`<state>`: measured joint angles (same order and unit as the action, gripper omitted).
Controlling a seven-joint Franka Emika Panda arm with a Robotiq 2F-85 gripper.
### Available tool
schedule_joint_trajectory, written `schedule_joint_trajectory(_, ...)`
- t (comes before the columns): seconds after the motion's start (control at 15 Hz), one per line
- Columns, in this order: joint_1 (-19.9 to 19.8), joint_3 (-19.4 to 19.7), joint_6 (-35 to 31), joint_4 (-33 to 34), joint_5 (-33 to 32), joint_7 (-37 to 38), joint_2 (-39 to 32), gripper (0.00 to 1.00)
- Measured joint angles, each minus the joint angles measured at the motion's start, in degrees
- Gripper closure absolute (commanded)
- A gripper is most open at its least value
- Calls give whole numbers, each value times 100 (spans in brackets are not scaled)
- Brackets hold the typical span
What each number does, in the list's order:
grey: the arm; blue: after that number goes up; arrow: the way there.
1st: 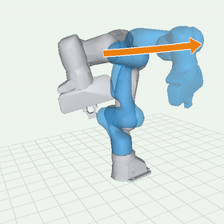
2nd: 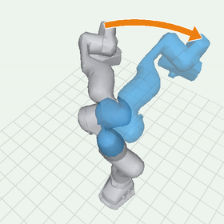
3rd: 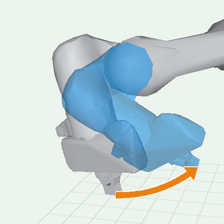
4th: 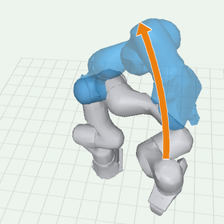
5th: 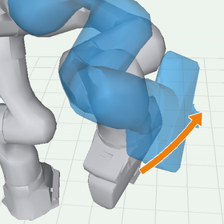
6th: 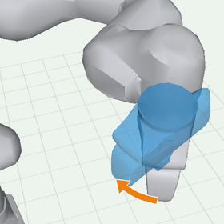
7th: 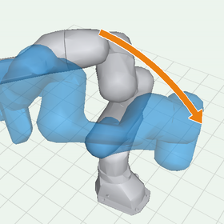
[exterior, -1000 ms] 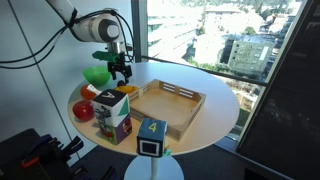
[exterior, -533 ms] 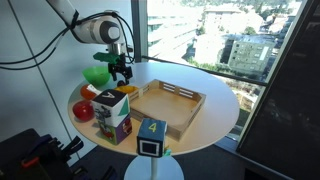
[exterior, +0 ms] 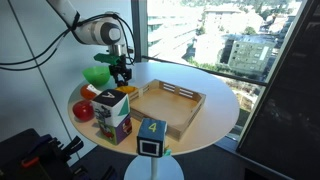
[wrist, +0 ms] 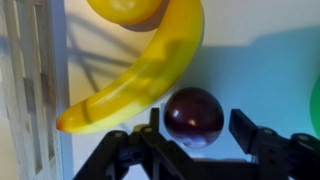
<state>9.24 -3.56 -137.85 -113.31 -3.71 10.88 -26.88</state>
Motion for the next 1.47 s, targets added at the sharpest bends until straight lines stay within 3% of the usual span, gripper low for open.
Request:
schedule_joint_trajectory(0.07, 0, 2, 0, 3, 0, 0, -5, 65)
schedule_joint_trajectory(0.13, 0, 4, 0, 10, 0, 0, -6, 66)
schedule_joint_trajectory(0.8, 0, 43, 129, 137, 0, 3, 37, 66)
schedule_joint_trajectory(1.47, -1, 111, 915, 314, 0, 15, 402, 66)
